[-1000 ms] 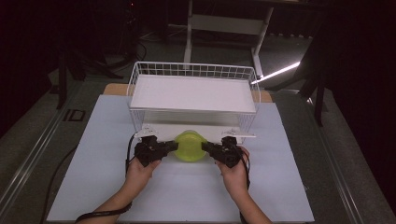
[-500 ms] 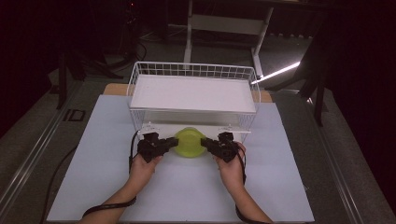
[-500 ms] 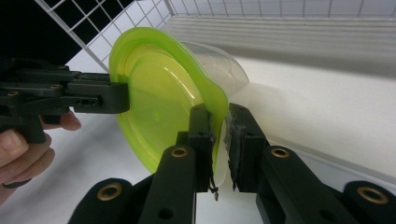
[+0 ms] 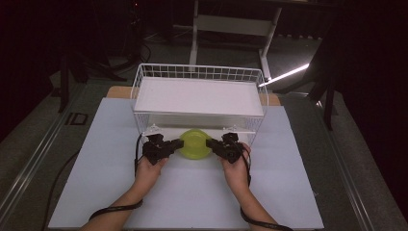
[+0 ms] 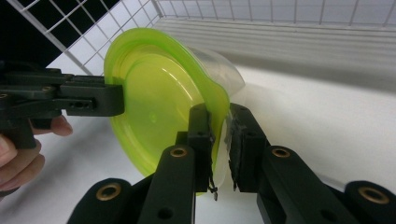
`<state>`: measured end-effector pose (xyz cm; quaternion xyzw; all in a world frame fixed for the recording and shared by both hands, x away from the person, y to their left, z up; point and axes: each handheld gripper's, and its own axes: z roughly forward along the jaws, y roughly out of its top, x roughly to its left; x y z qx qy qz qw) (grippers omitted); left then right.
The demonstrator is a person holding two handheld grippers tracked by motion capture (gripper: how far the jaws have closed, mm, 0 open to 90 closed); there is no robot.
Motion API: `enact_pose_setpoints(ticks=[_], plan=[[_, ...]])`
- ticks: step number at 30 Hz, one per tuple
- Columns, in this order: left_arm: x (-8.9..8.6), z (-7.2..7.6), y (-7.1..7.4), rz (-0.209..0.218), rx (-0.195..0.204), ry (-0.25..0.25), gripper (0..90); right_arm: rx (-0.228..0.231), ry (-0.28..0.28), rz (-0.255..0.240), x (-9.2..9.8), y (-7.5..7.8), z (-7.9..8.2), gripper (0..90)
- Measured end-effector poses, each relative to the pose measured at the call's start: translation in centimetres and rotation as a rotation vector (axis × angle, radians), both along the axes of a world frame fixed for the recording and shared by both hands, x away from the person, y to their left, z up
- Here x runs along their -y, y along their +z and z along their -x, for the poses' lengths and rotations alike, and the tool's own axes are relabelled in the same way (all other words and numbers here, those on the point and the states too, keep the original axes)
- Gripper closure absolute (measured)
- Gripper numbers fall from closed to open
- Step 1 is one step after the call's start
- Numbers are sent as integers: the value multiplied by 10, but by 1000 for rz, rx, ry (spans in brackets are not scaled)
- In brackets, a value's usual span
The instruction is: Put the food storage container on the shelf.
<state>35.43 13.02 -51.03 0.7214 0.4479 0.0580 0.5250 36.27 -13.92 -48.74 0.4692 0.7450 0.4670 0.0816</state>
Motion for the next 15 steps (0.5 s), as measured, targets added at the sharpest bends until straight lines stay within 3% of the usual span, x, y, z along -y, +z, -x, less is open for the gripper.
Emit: enact_pose_setpoints(ticks=[7, 10, 15], plan=[[2, -6, 4, -9, 17, -11, 806, -2, -11, -3, 2, 0, -6, 785], [2, -11, 5, -26, 34, -1, 795, 24, -11, 11, 0, 1, -7, 775], [0, -14, 4, -14, 35, 3, 786, 35, -9, 5, -2, 2, -11, 771]])
